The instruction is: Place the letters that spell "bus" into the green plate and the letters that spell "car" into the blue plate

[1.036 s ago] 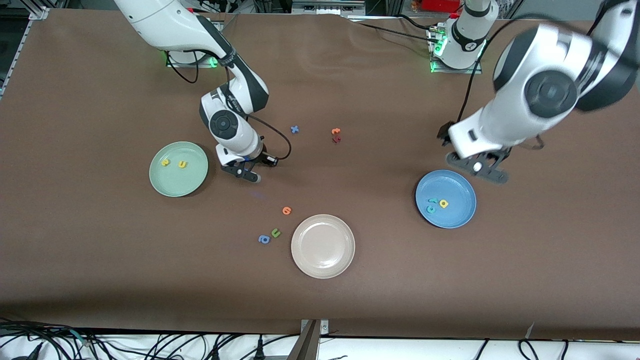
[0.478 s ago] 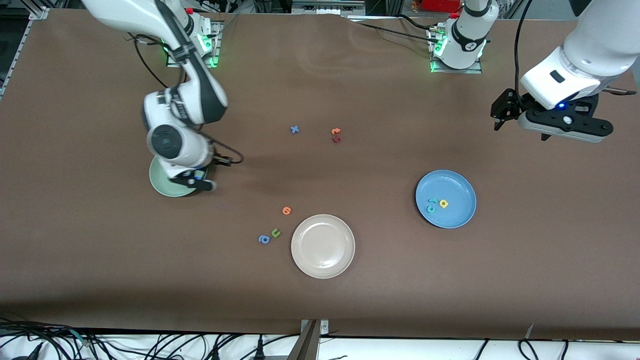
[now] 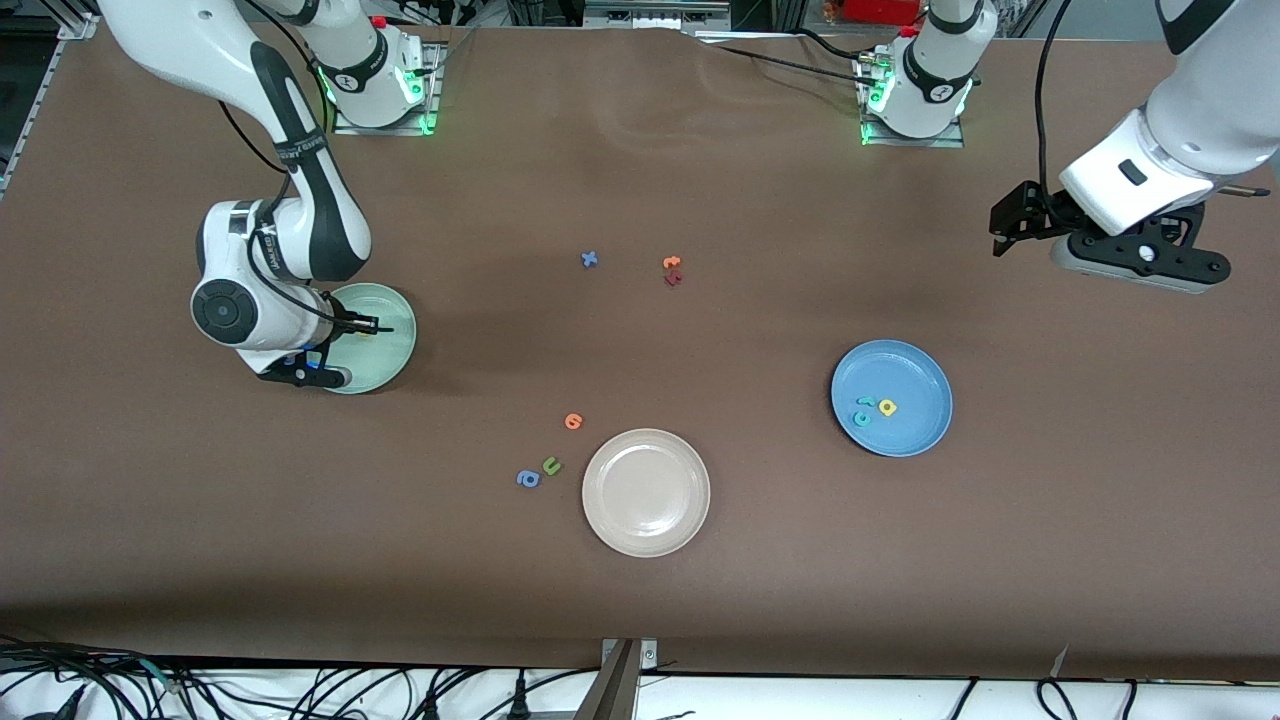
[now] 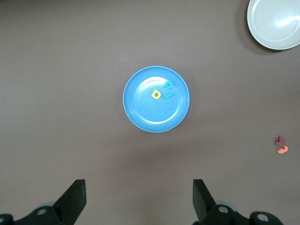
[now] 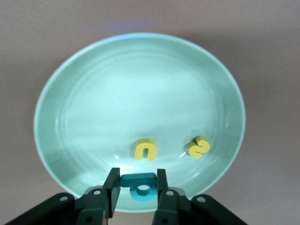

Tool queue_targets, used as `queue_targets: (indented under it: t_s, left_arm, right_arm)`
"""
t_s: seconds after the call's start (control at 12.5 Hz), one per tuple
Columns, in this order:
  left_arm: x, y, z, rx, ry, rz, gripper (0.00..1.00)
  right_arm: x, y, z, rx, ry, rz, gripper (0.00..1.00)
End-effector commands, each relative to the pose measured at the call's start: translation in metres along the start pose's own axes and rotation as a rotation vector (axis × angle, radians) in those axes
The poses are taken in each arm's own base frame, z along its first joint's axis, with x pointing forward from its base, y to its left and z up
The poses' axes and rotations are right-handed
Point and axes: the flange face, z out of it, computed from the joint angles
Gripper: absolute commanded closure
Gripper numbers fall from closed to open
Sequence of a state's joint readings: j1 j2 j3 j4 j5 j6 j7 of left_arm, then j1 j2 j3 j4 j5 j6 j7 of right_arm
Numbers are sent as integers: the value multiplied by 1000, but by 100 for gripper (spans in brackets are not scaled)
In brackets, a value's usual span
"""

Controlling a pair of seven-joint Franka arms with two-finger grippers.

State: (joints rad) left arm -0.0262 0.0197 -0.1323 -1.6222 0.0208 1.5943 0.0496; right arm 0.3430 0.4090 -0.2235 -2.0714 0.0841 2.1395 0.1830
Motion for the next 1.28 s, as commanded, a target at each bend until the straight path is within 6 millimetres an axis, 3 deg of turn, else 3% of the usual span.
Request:
queue_targets:
  t_s: [0.0, 0.24, 0.32, 0.4, 0.48, 0.64, 0.72, 1.04, 1.2]
  left_arm:
    - [-5, 2, -8, -22, 0, 26, 0]
    - [-4, -3, -6, -20, 4, 23, 0]
    - [-4, -4, -6, -22, 6, 21, 0]
    - [-3, -2, -5, -19, 12, 24, 0]
    - [-4, -1, -4, -18, 27, 24, 0]
    - [-14, 6, -3, -12, 43, 30, 0]
    - [-20, 4, -5, -16, 57, 20, 0]
    - [-14, 5, -12, -8, 60, 18, 0]
    - [-15, 1, -11, -10, 48, 10, 0]
  right_arm:
    - [-5, -7, 10, 52, -6, 8, 83]
    - [-5, -11, 17, 79, -18, 26, 76]
    - [-5, -11, 18, 81, -20, 28, 62]
    - [-4, -11, 16, 82, -17, 28, 25]
    - [-3, -12, 12, 83, -19, 26, 1]
    - [-3, -13, -2, 89, -24, 21, 0]
    - [-2, -13, -21, 96, -29, 17, 0]
    - [0, -1, -123, 113, -83, 9, 0]
    - [-3, 18, -185, 120, -80, 20, 0]
